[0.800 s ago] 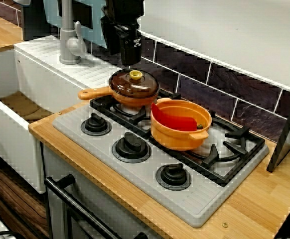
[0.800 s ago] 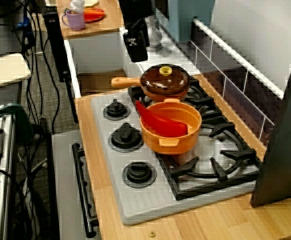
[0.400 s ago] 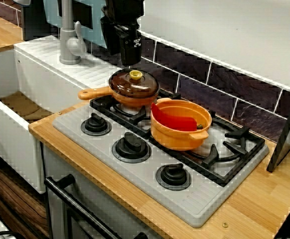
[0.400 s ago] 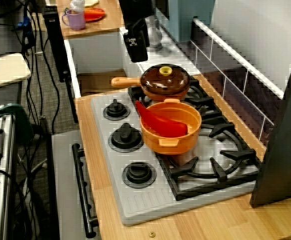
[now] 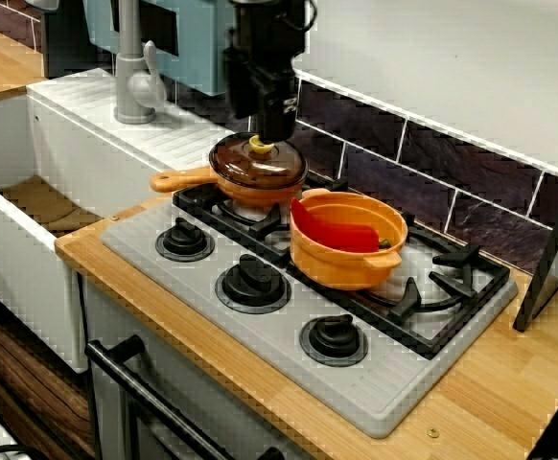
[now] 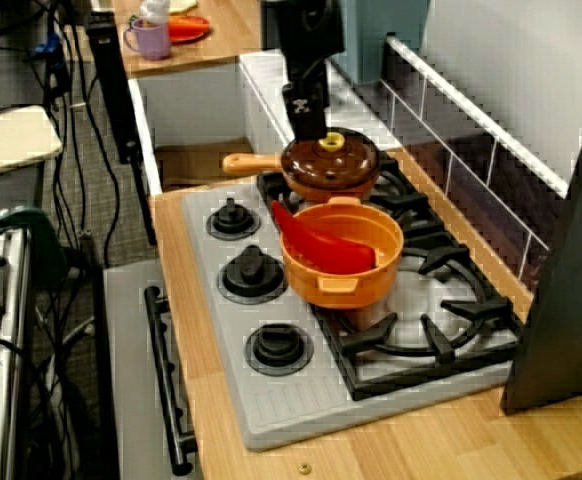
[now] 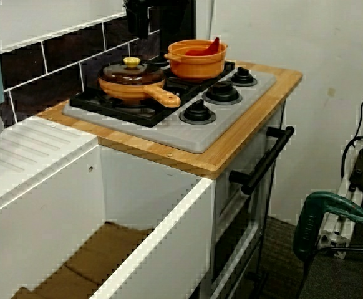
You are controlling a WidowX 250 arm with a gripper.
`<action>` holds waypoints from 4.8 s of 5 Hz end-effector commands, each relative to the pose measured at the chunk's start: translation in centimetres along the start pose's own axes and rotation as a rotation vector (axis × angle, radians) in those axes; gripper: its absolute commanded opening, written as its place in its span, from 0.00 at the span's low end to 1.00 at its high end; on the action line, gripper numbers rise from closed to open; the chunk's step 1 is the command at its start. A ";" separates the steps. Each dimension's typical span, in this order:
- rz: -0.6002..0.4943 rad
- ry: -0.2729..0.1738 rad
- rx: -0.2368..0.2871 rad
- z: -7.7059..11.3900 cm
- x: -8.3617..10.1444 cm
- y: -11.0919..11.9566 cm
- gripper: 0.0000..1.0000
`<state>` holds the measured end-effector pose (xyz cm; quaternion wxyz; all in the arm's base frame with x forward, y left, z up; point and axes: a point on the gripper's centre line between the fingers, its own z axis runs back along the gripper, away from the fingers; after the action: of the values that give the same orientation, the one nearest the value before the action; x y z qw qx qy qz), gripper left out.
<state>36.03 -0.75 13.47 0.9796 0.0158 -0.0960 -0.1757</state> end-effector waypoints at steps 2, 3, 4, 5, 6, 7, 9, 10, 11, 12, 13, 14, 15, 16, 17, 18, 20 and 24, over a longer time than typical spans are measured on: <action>-0.213 -0.084 0.045 1.4 1.3 2.0 1.00; -0.223 -0.083 0.033 1.1 0.9 2.5 1.00; -0.224 -0.077 0.045 0.5 0.7 2.8 1.00; -0.203 -0.077 0.040 0.3 0.4 3.0 1.00; -0.177 -0.079 0.035 -0.1 0.2 3.1 1.00; -0.168 -0.080 0.041 -0.6 0.4 3.0 1.00; -0.065 -0.064 0.025 -1.9 1.1 3.3 1.00; -0.057 -0.065 0.026 -2.4 1.4 3.1 1.00; -0.054 -0.059 0.031 -2.8 1.8 2.8 1.00; -0.035 -0.086 0.031 -2.6 1.8 2.8 0.00; -0.019 -0.085 0.027 -2.8 1.5 2.8 0.00; -0.009 -0.080 0.025 -2.5 1.5 3.0 0.00; -0.012 -0.086 0.012 -1.2 1.5 3.0 0.00; -0.022 -0.088 -0.026 0.8 1.6 2.6 0.00; -0.051 -0.096 -0.063 3.0 1.7 1.2 0.00; -0.099 -0.100 -0.090 4.4 1.9 -0.7 0.00; -0.154 -0.104 -0.050 5.5 2.6 -5.1 0.00; -0.185 -0.013 -0.064 3.7 4.4 -10.1 0.00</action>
<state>35.69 -11.38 15.73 0.9611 -0.0082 -0.0703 -0.2672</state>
